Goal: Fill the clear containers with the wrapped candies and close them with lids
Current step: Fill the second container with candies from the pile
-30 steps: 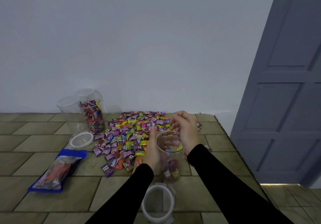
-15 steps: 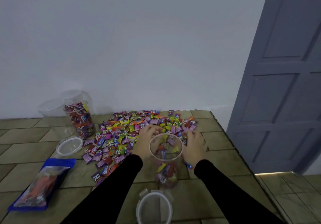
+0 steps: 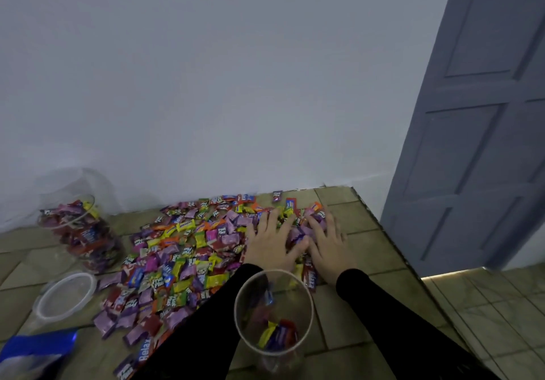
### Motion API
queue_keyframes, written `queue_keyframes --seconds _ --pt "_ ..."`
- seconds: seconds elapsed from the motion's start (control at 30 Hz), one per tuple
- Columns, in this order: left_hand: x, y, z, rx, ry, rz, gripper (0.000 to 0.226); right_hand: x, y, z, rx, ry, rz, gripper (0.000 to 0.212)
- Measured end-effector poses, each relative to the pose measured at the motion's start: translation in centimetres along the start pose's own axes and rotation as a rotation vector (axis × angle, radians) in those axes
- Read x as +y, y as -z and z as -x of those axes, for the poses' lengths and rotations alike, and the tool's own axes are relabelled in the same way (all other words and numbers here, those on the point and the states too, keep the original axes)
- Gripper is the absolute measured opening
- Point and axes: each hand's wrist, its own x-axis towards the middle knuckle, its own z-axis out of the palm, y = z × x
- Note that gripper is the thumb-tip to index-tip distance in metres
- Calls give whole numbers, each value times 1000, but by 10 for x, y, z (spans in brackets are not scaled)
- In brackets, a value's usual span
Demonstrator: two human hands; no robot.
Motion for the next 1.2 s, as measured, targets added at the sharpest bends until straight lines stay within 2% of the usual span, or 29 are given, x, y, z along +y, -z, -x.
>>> queue_keyframes --seconds 0.2,0.43,0.57,0.77,0.9,1.0,1.07,1.2 --pt "0 4 -40 44 75 20 61 6 -5 -46 -20 54 60 86" --pt "-17 -5 -92 -26 45 -6 53 1 -14 -75 -77 73 116 93" --pt "-24 -15 -111 -117 49 16 54 4 -17 -80 34 106 175 82" --pt "-28 -20 -110 19 19 8 48 2 -19 -85 96 138 174 71" --pt "-34 -16 -103 11 38 79 46 -4 -17 -83 89 190 184 46" --pt "-36 -4 -97 -33 32 129 48 -11 -12 -79 81 206 178 42" --pt "-37 4 -93 -38 29 133 46 -16 -9 -78 65 164 98 39" --pt "-38 15 -84 19 43 180 36 -25 -11 -77 61 46 -253 29"
